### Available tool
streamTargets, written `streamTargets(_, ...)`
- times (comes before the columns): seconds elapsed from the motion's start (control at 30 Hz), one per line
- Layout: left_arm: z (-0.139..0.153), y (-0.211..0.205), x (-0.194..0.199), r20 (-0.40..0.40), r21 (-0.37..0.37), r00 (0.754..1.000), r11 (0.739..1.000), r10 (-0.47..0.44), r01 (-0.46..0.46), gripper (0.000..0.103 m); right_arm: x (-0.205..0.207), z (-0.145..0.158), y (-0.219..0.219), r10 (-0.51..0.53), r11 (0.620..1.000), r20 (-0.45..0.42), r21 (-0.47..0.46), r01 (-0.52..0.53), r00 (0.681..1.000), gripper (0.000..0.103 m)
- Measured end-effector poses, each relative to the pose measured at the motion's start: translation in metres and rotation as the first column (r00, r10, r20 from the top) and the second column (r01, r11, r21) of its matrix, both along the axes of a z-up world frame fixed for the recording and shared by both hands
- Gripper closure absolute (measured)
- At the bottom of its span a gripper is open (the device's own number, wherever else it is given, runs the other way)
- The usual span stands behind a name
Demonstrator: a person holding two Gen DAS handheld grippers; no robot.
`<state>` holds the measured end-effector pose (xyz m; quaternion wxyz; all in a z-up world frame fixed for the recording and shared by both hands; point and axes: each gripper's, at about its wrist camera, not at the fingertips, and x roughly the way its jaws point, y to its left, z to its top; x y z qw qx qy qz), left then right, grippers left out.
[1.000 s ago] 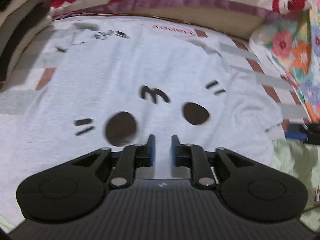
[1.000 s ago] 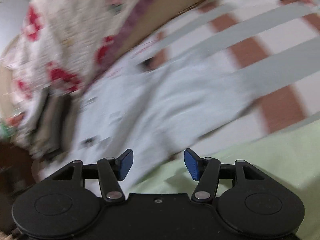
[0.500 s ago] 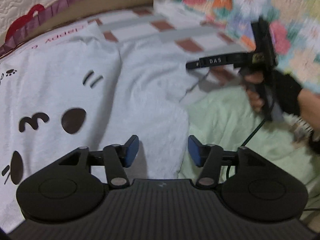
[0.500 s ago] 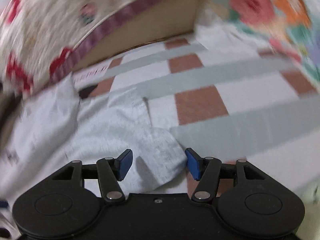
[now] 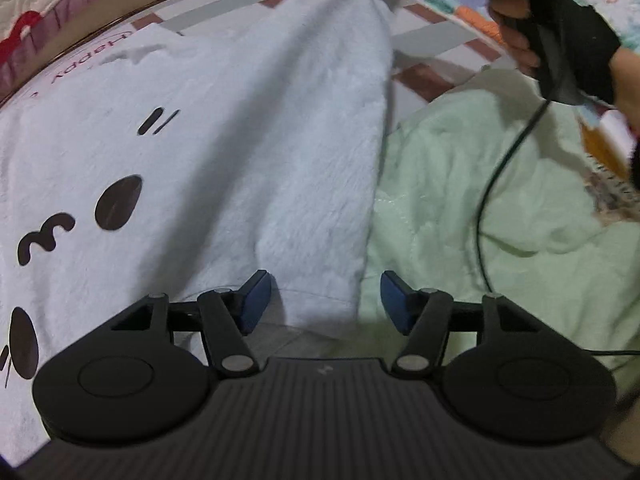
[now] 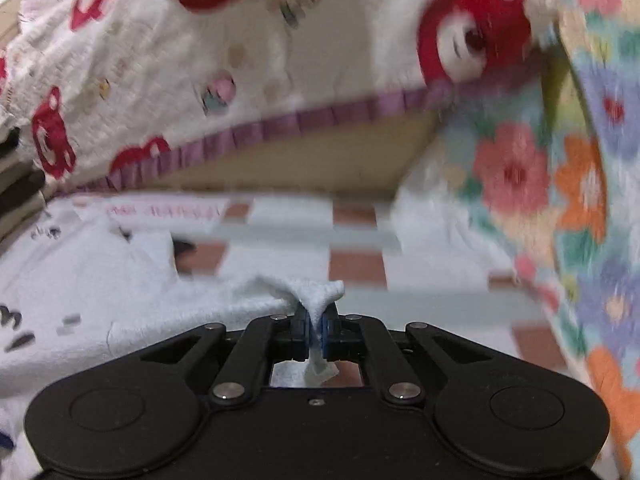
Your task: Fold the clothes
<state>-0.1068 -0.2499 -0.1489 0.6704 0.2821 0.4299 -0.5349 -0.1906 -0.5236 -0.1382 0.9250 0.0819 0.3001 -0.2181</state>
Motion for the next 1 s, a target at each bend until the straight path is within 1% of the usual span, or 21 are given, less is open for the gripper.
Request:
streamTargets(0.07,-0.003,0.001,-0.001,0.022,0.0,1.0,1.0,-0.002,0.002,0.044,-0.005,-0.021,-0.011,-0.03,0.996,-0.028,0.083,0.032,0.999,0.098)
streamTargets(0.13,-0.006,0.001,-0.001,0.045,0.0,0.999,1.0,-0.003,0.003,0.044,-0.013,-0.042,-0.02,-0.06,0.984,-0.033,0.165,0.064,0.998,0.098)
streamTargets(0.17,-0.007,0.002,-0.002,0.056,0.0,0.998,1.0,-0.004,0.004,0.055,-0.016,-0.048,-0.023,-0.074,0.976,-0.019,0.204,0.076,0.997,0.098)
streamTargets(0.2,-0.009,0.002,-0.002,0.067,0.0,0.998,1.0,-0.005,0.005,0.075,-0.02,-0.05,-0.024,-0.084,0.969,0.012,0.234,0.079,0.996,0.097)
streamTargets(0.23,-0.01,0.002,-0.002,0.078,0.001,0.997,1.0,-0.006,0.005,0.081,-0.023,-0.049,-0.025,-0.083,0.965,0.06,0.254,0.065,0.995,0.097)
streamTargets(0.27,-0.009,-0.001,0.001,0.06,-0.004,0.998,1.0,0.007,-0.007,0.09,-0.025,-0.048,-0.025,-0.082,0.961,0.11,0.272,0.049,0.991,0.097)
streamTargets(0.3,-0.006,-0.001,0.004,0.032,-0.015,0.999,1.0,0.023,-0.023,0.094,-0.023,-0.045,-0.026,-0.08,0.958,0.126,0.282,0.042,0.989,0.097)
streamTargets(0.4,0.008,0.003,0.015,0.003,-0.063,0.998,0.996,0.065,-0.065,0.097,-0.015,-0.032,-0.028,-0.062,0.954,0.165,0.299,0.01,0.984,0.097)
streamTargets(0.43,0.013,0.006,0.018,0.008,-0.079,0.997,0.994,0.074,-0.073,0.098,-0.012,-0.027,-0.029,-0.051,0.952,0.174,0.306,-0.005,0.984,0.097)
streamTargets(0.5,0.02,0.012,0.026,0.059,-0.081,0.994,0.993,0.092,-0.087,0.098,-0.008,-0.018,-0.03,-0.03,0.95,0.181,0.31,-0.028,0.983,0.097)
streamTargets(0.57,0.032,0.02,0.035,0.028,-0.092,0.994,0.99,0.107,-0.104,0.098,-0.004,-0.009,-0.032,-0.01,0.948,0.187,0.314,-0.05,0.982,0.097)
streamTargets(0.6,0.04,0.025,0.038,-0.002,-0.11,0.994,0.988,0.106,-0.106,0.098,-0.002,-0.005,-0.033,0.0,0.947,0.191,0.316,-0.061,0.982,0.097)
streamTargets(0.63,0.05,0.029,0.038,-0.018,-0.126,0.995,0.987,0.095,-0.097,0.098,-0.002,0.0,-0.033,0.006,0.946,0.195,0.317,-0.069,0.981,0.097)
streamTargets(0.7,0.071,0.035,0.034,-0.054,-0.151,0.998,0.988,0.032,-0.04,0.099,-0.007,0.011,-0.032,0.011,0.945,0.212,0.317,-0.08,0.977,0.097)
streamTargets(0.73,0.082,0.037,0.033,-0.115,-0.166,0.993,0.986,-0.021,0.002,0.099,-0.011,0.018,-0.032,0.01,0.945,0.224,0.317,-0.082,0.975,0.097)
streamTargets(0.77,0.094,0.039,0.03,-0.185,-0.19,0.98,0.981,-0.075,0.039,0.099,-0.018,0.026,-0.03,0.006,0.952,0.229,0.297,-0.076,0.973,0.097)
streamTargets(0.83,0.106,0.04,0.024,-0.237,-0.198,0.965,0.978,-0.114,0.066,0.099,-0.033,0.041,-0.027,-0.002,0.965,0.239,0.254,-0.061,0.971,0.097)
streamTargets(0.87,0.112,0.041,0.021,-0.26,-0.201,0.957,0.976,-0.131,0.079,0.099,-0.041,0.043,-0.021,0.016,0.979,0.214,0.194,-0.059,0.977,0.097)
streamTargets(0.9,0.11,0.038,0.02,-0.288,-0.195,0.949,0.978,-0.125,0.07,0.099,-0.049,0.045,-0.015,0.035,0.99,0.184,0.13,-0.06,0.982,0.097)
streamTargets(0.97,0.094,0.029,0.018,-0.33,-0.191,0.935,0.979,-0.127,0.066,0.099,-0.058,0.033,-0.004,0.057,0.997,0.086,0.042,-0.061,0.995,0.097)
streamTargets(1.0,0.081,0.022,0.015,-0.354,-0.179,0.926,0.981,-0.134,0.073,0.099,-0.062,0.021,-0.008,0.045,0.997,0.062,0.062,-0.049,0.997,0.097)
